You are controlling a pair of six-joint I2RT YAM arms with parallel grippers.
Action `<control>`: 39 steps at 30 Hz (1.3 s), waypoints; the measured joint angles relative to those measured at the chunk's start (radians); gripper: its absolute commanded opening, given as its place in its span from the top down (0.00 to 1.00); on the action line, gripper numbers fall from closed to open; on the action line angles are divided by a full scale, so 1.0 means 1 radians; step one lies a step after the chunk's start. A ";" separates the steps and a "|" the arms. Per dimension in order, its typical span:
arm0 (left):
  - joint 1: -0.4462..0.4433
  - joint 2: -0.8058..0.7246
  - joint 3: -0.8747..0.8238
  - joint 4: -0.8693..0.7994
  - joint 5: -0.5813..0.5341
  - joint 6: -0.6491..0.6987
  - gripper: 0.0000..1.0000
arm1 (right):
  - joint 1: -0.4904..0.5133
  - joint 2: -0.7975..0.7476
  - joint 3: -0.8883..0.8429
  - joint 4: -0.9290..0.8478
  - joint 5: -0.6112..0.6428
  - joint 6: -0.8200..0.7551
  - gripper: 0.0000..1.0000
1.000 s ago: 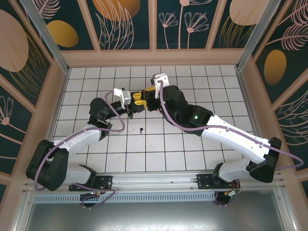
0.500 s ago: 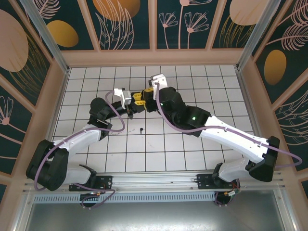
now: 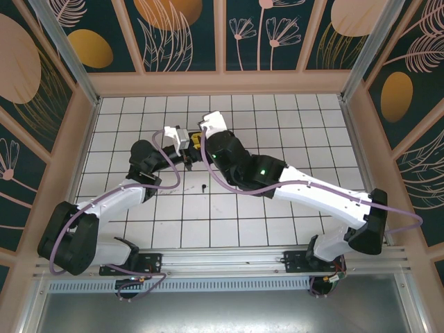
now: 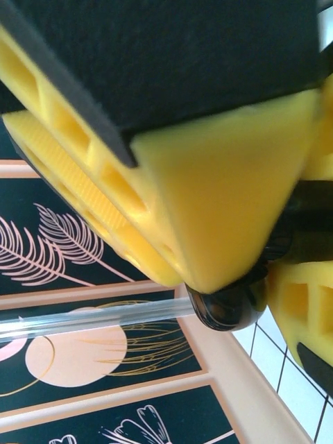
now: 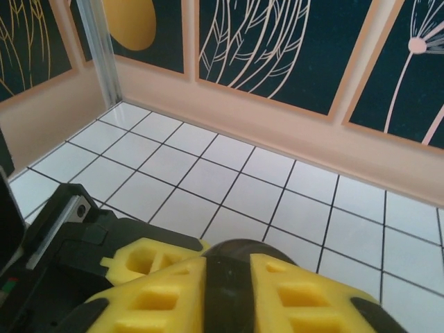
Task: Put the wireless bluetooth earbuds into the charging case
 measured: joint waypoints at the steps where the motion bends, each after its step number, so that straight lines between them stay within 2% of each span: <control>1: 0.000 0.000 0.000 0.002 -0.004 0.000 1.00 | 0.004 0.008 0.012 -0.007 -0.001 0.003 0.67; 5: 0.000 0.009 -0.003 0.026 -0.017 -0.004 1.00 | 0.008 0.032 0.053 -0.043 -0.005 0.023 0.61; 12: -0.003 0.040 -0.024 0.126 -0.042 -0.034 1.00 | -0.023 0.058 0.138 -0.118 -0.057 0.107 0.38; 15: -0.005 0.045 -0.041 0.145 -0.044 -0.034 1.00 | -0.049 0.057 0.169 -0.124 -0.086 0.146 0.34; 23: -0.008 0.060 -0.060 0.185 -0.056 -0.035 1.00 | -0.114 -0.062 0.151 -0.105 -0.197 0.269 0.32; 32: -0.008 0.068 -0.080 0.239 -0.128 -0.034 1.00 | -0.222 -0.310 -0.116 -0.106 -0.214 0.509 0.33; 35: -0.008 0.068 -0.082 0.249 -0.171 -0.024 1.00 | -0.245 -0.309 -0.224 -0.126 -0.222 0.595 0.35; 39: -0.007 0.061 -0.084 0.249 -0.245 0.002 1.00 | -0.251 -0.213 -0.319 -0.145 -0.277 0.689 0.39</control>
